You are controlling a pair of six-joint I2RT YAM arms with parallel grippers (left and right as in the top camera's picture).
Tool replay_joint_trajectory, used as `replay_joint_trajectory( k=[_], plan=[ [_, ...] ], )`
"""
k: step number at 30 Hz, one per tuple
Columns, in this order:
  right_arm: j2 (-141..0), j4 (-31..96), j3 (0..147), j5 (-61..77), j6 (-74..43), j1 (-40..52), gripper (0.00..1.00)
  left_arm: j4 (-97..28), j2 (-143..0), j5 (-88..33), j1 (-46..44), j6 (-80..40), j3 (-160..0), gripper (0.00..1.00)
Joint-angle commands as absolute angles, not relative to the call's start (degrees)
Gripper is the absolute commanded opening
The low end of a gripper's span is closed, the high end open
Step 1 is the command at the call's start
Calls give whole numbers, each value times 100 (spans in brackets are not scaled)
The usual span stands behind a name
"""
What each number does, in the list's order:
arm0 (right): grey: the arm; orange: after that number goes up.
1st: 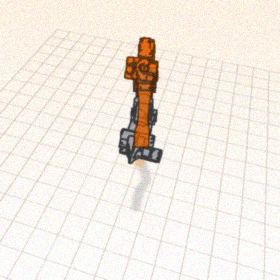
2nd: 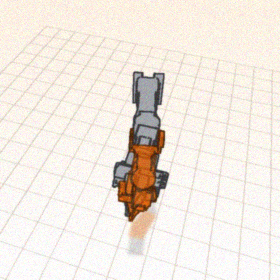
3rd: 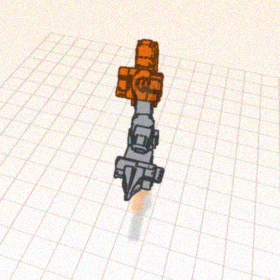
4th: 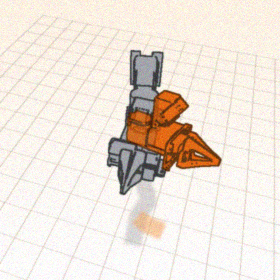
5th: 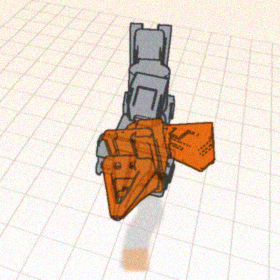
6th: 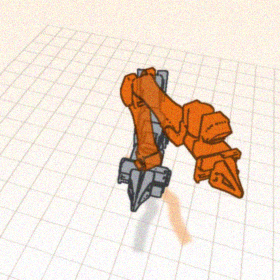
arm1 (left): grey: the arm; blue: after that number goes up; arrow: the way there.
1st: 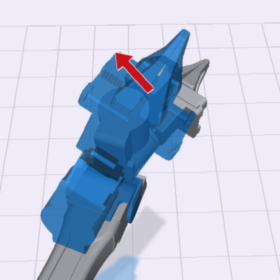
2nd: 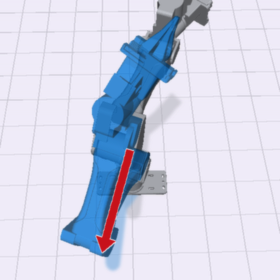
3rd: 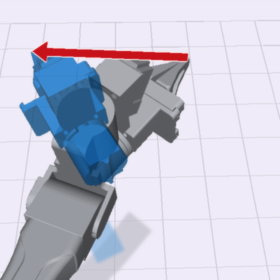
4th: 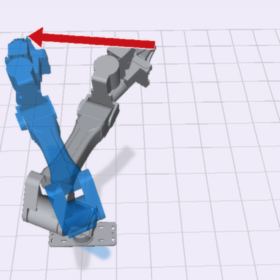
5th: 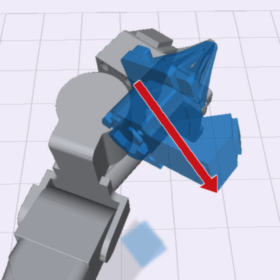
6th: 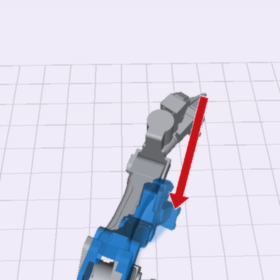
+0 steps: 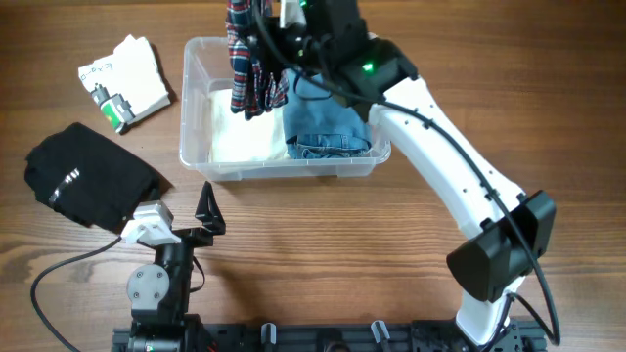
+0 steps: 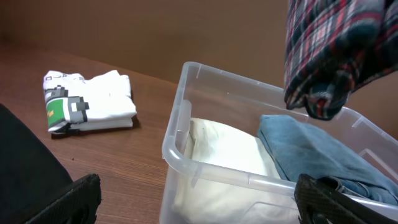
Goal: Pack container
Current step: 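Lift the plaid cloth and carry it left over the container, then lower the plaid cloth into the container's left half and release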
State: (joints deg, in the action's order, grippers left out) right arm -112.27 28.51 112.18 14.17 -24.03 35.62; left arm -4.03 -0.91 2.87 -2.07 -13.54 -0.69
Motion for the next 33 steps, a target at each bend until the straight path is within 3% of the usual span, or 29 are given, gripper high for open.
replay_joint_trajectory(
  k=[1, 8, 21, 33],
  plan=[
    [-11128, 3118, 11358, -180, -1909, 3896, 4, -388, -82, 239, -169, -1219, -34, 100],
    [-11170, 3463, 11358, -1653, -2003, 4375, 4, -388, -82, 239, -169, -1219, -34, 100],
    [-12025, 3559, 11358, -1651, -2585, 4397, 4, -388, -82, 239, -169, -1219, -34, 100],
    [-11998, 3778, 11552, -1380, -2565, 4438, 4, -388, -82, 239, -169, -1219, -34, 100]
  ],
)
